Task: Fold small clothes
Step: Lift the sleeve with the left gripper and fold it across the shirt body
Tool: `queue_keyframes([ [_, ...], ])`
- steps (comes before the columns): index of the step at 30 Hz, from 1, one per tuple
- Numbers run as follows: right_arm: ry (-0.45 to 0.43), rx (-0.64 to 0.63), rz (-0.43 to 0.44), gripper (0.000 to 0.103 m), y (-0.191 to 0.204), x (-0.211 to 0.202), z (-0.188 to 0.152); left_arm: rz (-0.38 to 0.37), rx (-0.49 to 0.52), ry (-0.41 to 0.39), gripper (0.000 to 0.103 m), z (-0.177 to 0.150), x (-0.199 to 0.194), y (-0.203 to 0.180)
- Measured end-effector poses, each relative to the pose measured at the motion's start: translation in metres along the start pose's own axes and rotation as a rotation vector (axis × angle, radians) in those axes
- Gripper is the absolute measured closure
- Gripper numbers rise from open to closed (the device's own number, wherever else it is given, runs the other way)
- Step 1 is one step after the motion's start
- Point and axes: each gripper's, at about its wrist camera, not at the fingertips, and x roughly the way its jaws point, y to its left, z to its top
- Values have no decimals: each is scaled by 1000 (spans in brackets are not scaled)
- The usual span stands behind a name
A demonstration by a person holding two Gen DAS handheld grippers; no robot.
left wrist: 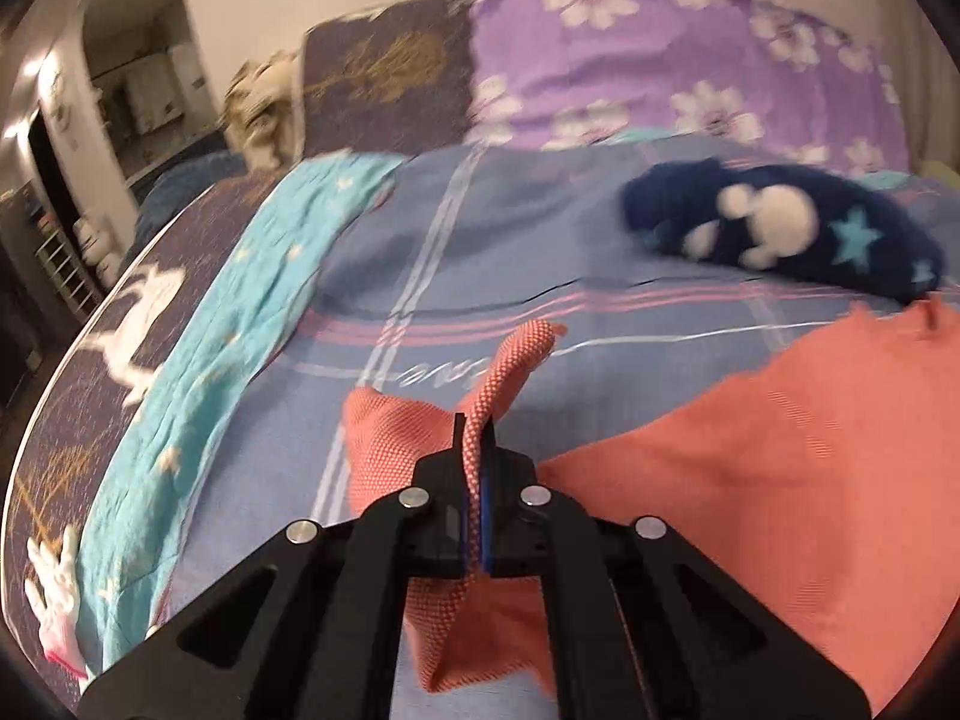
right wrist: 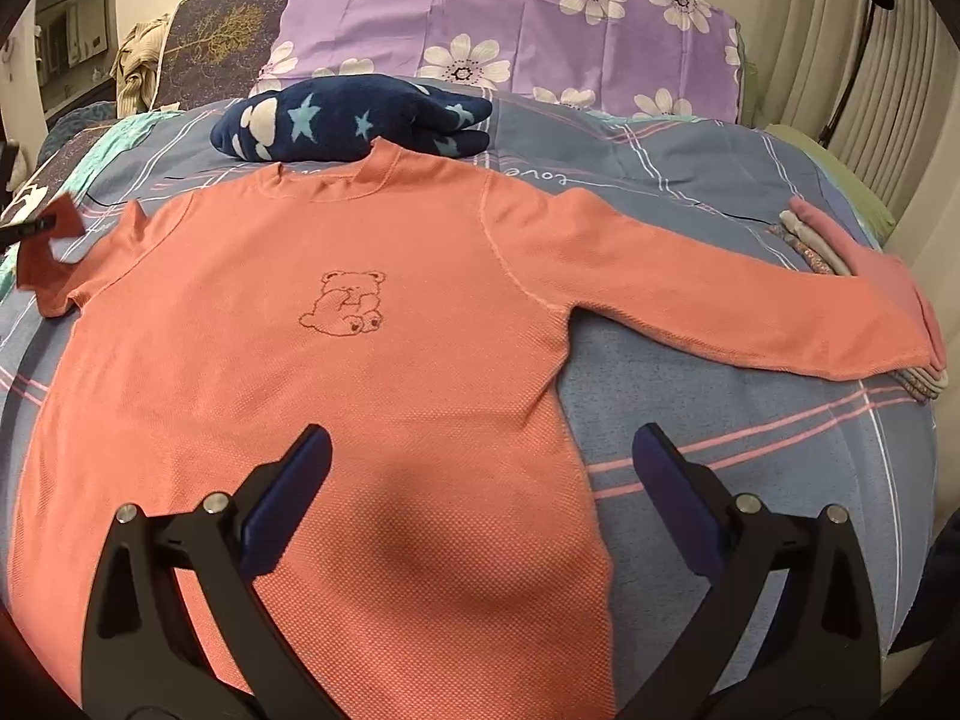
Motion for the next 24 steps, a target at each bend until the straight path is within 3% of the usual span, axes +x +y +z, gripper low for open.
queue_keyframes([
  [7,3,19,2,2,-5,0,-4,-222,186,-139,101,-1,-62,-105],
  [11,4,30,-3,2,-9,-2,-7,-319,259,-150,101,-13,-78,-154],
  [16,-5,32,-11,2,-11,-3,-9,-387,285,-138,101,-26,-81,-191],
  [24,1,22,-2,2,-10,2,-9,-412,273,-113,101,-37,-80,-198],
])
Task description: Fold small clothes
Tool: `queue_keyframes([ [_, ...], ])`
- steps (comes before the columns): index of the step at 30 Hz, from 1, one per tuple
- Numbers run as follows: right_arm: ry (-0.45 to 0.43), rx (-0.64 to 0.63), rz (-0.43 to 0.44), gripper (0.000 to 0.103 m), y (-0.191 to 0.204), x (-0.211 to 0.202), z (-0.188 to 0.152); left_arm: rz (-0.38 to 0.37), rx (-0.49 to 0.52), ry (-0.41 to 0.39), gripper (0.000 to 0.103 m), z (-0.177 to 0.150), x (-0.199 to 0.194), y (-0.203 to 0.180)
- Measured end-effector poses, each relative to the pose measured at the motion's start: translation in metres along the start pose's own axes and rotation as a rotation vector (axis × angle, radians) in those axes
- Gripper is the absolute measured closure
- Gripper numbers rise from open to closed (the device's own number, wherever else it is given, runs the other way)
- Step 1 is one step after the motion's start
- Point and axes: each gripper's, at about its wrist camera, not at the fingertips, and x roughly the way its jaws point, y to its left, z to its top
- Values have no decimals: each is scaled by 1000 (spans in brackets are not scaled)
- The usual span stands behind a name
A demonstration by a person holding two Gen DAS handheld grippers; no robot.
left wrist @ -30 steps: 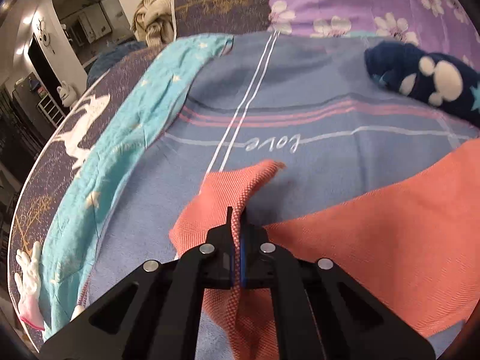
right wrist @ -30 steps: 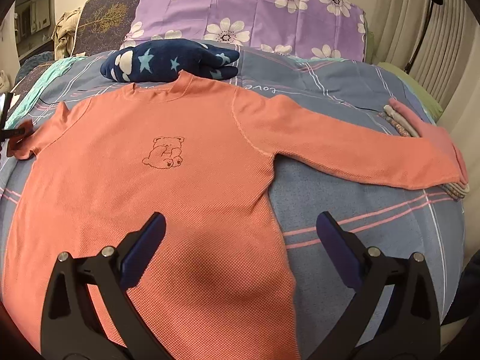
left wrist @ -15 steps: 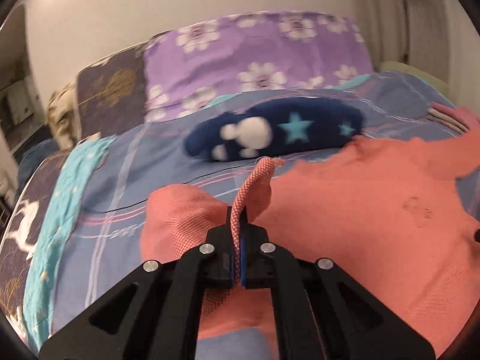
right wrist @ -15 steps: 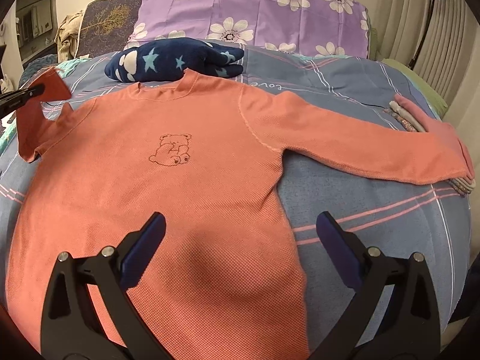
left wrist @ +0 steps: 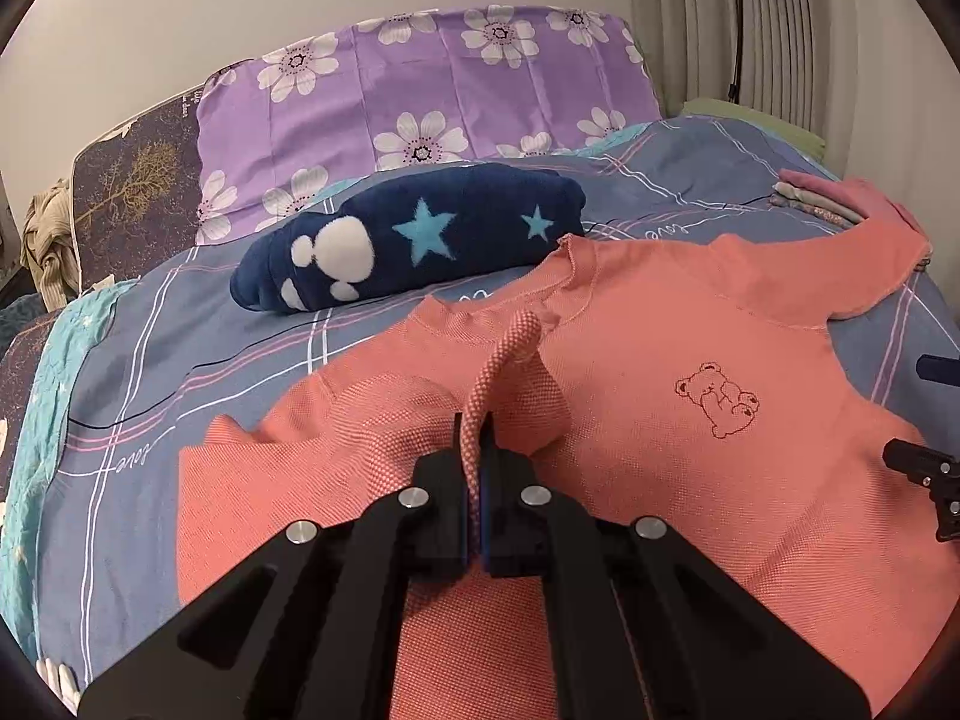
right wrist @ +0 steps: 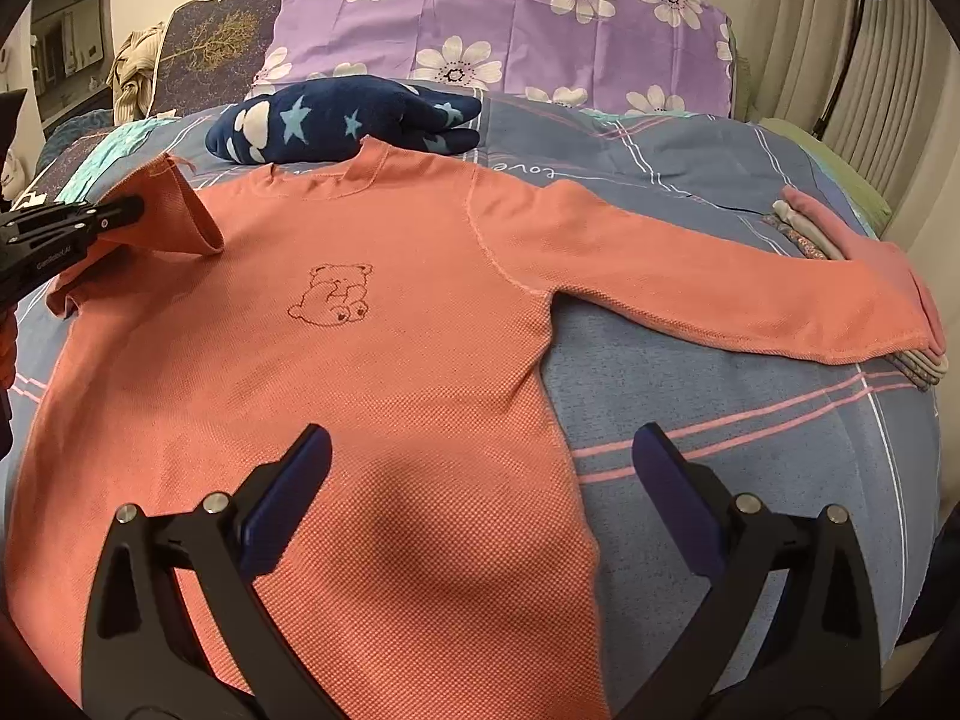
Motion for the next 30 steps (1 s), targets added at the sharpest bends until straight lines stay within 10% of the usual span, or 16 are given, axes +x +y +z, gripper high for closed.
queue_keyframes([
  [10,29,-10,101,2,8,11,13,-45,-38,18,101,-16,2,-5],
  [12,29,-5,149,13,13,13,26,-54,-47,26,101,-20,4,-6],
  [16,88,-10,285,82,29,29,53,-77,-71,39,101,-32,4,-7],
  [17,110,-6,322,86,33,34,57,-82,-77,42,101,-35,3,-7],
  [24,267,-50,558,85,90,90,106,-104,-88,43,101,-46,-7,-6],
  [28,318,-108,622,36,117,104,127,-112,-88,43,101,-52,-8,-6],
  [30,356,-95,636,29,125,110,132,-111,-81,40,100,-52,-8,-8],
])
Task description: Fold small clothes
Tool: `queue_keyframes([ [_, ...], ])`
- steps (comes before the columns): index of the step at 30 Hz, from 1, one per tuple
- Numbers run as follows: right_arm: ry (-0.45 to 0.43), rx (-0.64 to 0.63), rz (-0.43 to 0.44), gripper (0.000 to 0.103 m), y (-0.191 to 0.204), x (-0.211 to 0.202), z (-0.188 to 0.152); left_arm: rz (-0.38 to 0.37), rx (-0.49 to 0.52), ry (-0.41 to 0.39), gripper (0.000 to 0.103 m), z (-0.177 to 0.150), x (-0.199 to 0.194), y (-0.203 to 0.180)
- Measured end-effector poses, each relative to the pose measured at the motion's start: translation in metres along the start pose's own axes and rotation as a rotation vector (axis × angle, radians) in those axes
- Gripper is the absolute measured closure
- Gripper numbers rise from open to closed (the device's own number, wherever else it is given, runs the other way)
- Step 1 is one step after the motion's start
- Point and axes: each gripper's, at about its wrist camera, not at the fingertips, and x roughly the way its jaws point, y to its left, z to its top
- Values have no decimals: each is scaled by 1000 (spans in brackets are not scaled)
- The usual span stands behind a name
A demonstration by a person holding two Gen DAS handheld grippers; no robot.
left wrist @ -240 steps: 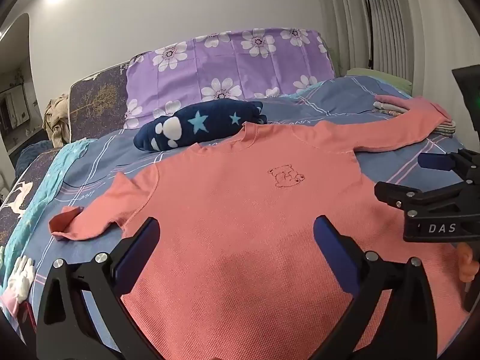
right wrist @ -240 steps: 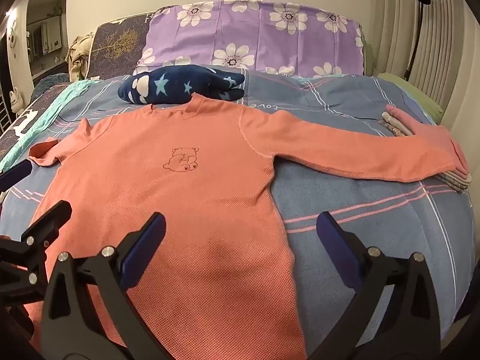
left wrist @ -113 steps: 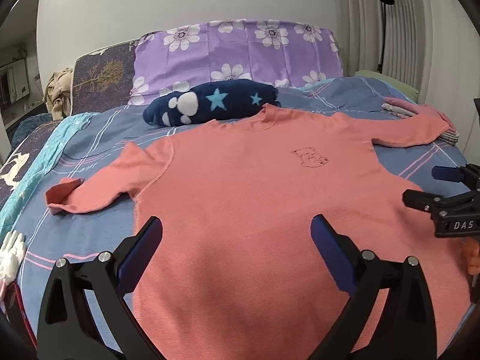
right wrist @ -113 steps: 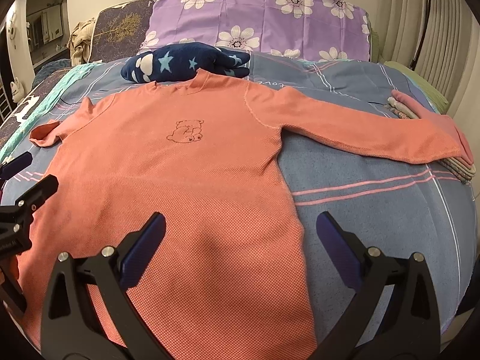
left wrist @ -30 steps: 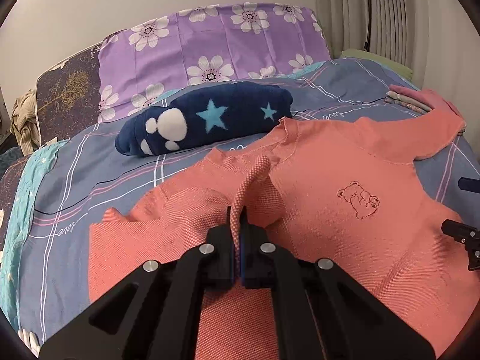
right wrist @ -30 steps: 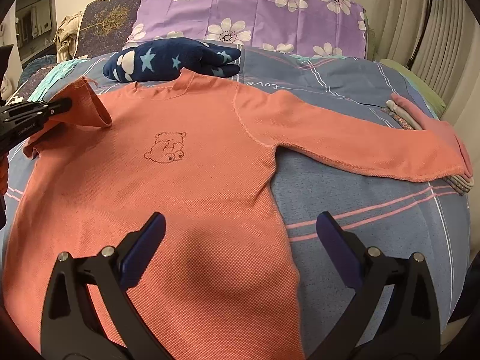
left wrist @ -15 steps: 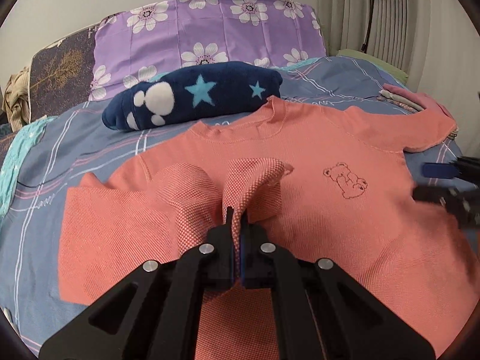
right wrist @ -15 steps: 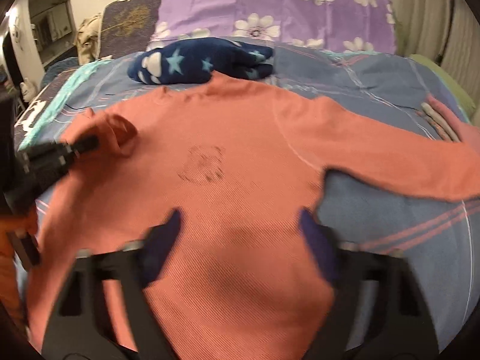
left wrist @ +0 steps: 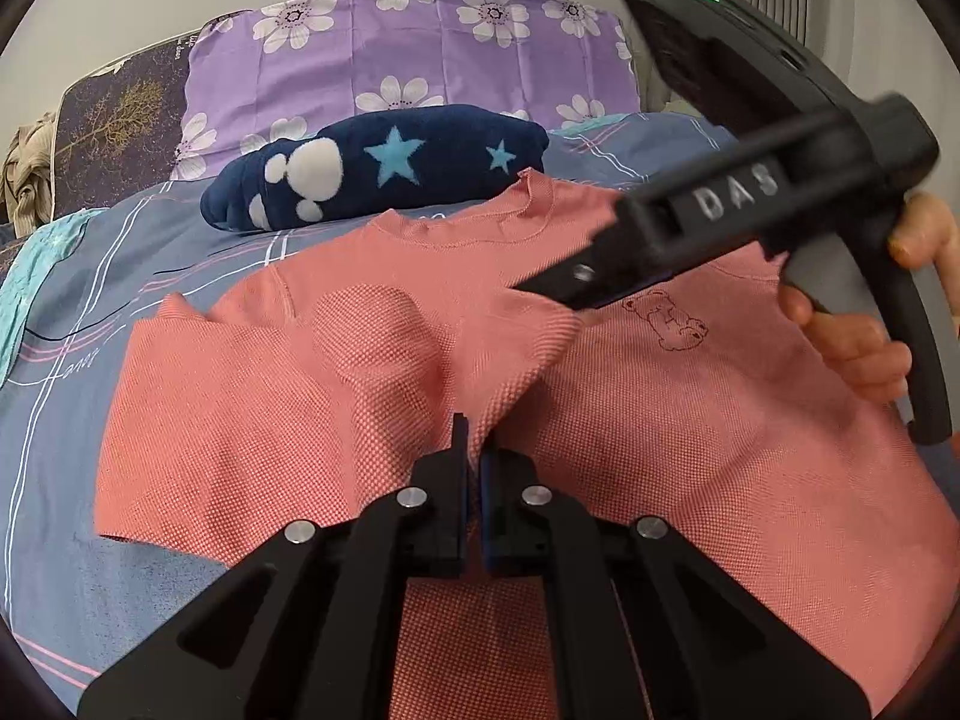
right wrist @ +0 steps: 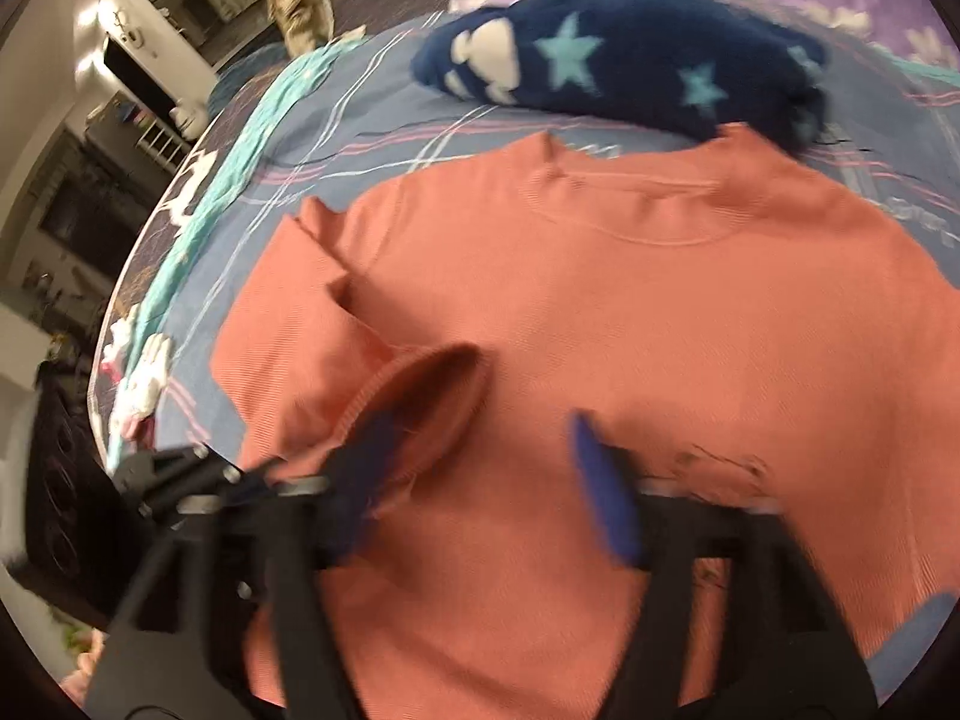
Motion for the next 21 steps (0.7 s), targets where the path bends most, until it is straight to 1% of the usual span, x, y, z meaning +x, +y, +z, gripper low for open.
queue_keyframes([
  [1,13,10,1,29,0,3,1,-1,7,0,100,0,0,-2],
  [4,58,54,52,29,4,13,1,-3,26,4,100,-1,1,-5],
  [5,81,72,66,31,5,19,1,-5,33,7,100,-1,1,-7],
  [7,97,106,89,33,5,23,1,-7,46,11,98,-2,2,-11],
  [8,100,122,97,33,5,25,2,-9,51,12,95,-2,2,-12],
  [12,106,160,149,33,3,22,4,-9,62,11,94,-3,1,-14],
  [14,113,170,180,31,2,23,2,-11,60,15,94,-3,2,-14],
  [16,129,197,234,30,-2,25,-3,-10,64,22,94,-4,4,-15],
  [18,137,219,270,28,-3,25,-6,-9,70,26,94,-4,5,-16],
  [21,123,213,275,27,-1,25,-5,-7,78,31,91,-5,6,-19],
])
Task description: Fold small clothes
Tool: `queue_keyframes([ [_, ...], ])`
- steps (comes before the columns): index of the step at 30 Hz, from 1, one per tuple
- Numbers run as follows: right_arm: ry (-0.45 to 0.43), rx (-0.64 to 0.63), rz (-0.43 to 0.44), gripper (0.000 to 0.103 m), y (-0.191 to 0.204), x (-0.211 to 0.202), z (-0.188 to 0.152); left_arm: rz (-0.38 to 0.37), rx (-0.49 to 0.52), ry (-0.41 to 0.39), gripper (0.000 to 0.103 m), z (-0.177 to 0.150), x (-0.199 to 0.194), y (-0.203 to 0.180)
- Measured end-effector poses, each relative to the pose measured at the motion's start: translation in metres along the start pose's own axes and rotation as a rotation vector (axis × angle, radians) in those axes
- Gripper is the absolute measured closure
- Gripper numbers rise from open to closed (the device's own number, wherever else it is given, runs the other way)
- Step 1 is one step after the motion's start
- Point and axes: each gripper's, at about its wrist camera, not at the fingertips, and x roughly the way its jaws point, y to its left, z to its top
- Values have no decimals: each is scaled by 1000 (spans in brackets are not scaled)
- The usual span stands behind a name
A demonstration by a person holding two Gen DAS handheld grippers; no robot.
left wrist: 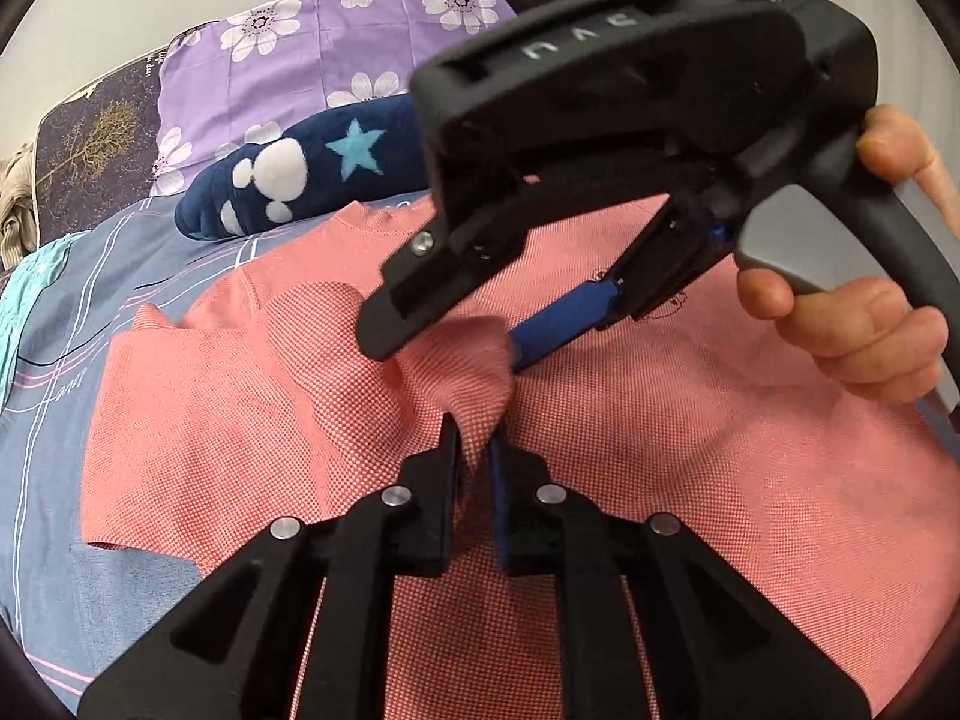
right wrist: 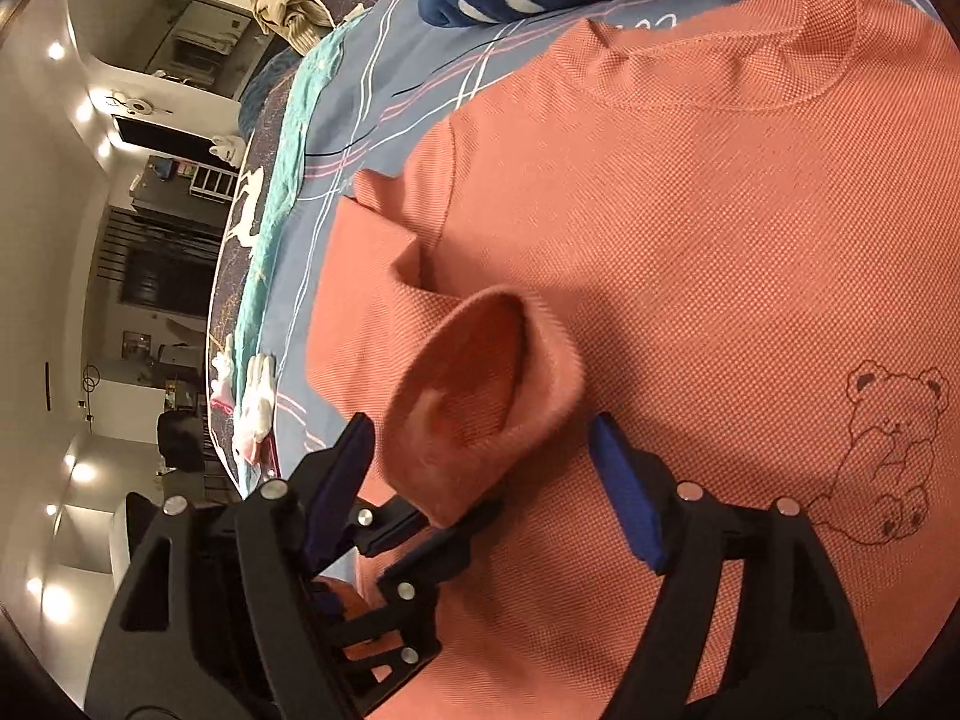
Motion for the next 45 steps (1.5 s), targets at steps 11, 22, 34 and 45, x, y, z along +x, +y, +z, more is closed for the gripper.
queue_keyframes([
  [11,-116,-148,-234,99,30,6,7,3,-8,7,90,6,0,-1],
  [22,-405,-273,-349,99,33,-110,12,-57,80,-130,85,76,-13,-53],
  [34,-395,-69,-444,99,-88,-126,14,-119,218,-44,67,73,23,-121],
  [45,-381,-60,-469,71,-108,-125,-9,290,-18,60,58,13,-6,27],
])
